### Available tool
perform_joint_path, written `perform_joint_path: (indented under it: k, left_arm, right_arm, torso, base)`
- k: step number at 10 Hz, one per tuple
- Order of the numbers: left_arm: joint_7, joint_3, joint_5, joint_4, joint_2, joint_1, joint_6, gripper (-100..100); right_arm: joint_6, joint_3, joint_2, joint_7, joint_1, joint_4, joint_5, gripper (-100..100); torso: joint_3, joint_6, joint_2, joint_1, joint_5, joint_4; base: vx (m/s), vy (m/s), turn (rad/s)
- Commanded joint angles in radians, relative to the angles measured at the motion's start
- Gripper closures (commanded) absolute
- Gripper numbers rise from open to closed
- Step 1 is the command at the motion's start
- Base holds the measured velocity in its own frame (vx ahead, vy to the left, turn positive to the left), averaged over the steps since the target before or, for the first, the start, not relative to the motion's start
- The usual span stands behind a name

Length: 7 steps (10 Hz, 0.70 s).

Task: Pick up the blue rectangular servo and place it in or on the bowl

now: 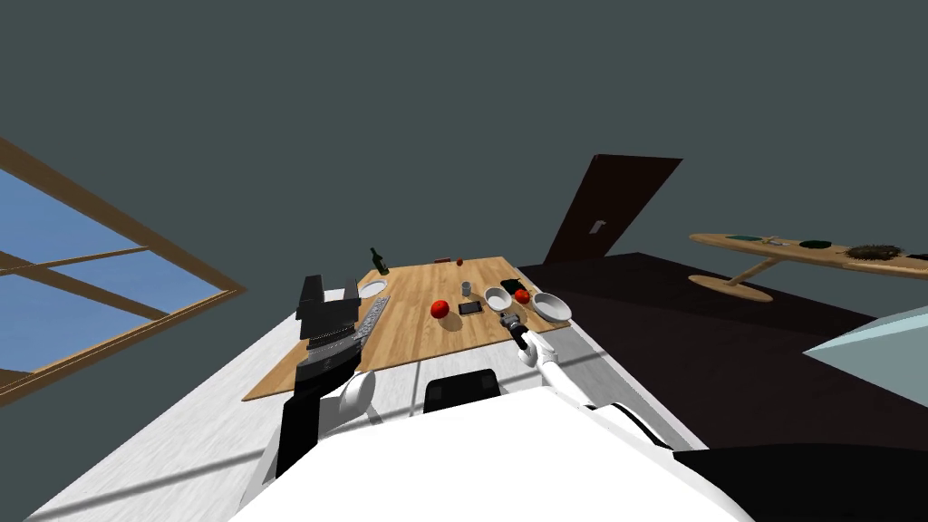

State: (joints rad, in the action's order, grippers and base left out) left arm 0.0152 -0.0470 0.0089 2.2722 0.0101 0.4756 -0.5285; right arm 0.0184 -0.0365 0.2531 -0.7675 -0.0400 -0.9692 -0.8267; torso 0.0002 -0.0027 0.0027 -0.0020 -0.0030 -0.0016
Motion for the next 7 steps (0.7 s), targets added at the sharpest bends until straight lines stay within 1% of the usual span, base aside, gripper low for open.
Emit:
perform_joint_path:
  k: [1, 2, 3, 4, 7]
  left_arm:
    - [0.000, 0.000, 0.000, 0.000, 0.000, 0.000, 0.000, 0]
    - [0.000, 0.000, 0.000, 0.000, 0.000, 0.000, 0.000, 0]
    - [0.000, 0.000, 0.000, 0.000, 0.000, 0.000, 0.000, 0]
    - [0.000, 0.000, 0.000, 0.000, 0.000, 0.000, 0.000, 0]
    - [0.000, 0.000, 0.000, 0.000, 0.000, 0.000, 0.000, 0]
  right_arm:
    - [-0.022, -0.010, 0.011, 0.014, -0.024, 0.017, 0.015, 100]
    - [-0.006, 0.007, 0.003, 0.004, -0.025, 0.023, 0.004, 100]
    - [-0.006, 0.008, 0.002, 0.004, -0.027, 0.026, 0.005, 0]
    - [0.007, 0.002, 0.032, 0.018, -0.014, 0.029, 0.007, 100]
    - [0.034, -0.016, 0.090, 0.048, -0.002, 0.032, 0.015, 100]
  torso:
    - [0.000, 0.000, 0.000, 0.000, 0.000, 0.000]
    - [0.002, 0.000, 0.004, 0.001, -0.001, -0.001]
    - [0.000, 0.001, 0.000, 0.001, -0.001, -0.001]
    - [-0.002, 0.001, -0.004, 0.001, -0.001, -0.002]
    - [0.001, 0.003, 0.004, -0.003, -0.001, -0.002]
  base:
    - [-0.181, -0.016, 0.178]
    - [-0.076, -0.001, 0.030]
    - [-0.013, 0.000, -0.008]
    - [-0.088, -0.021, -0.070]
    - [-0.139, -0.025, -0.049]
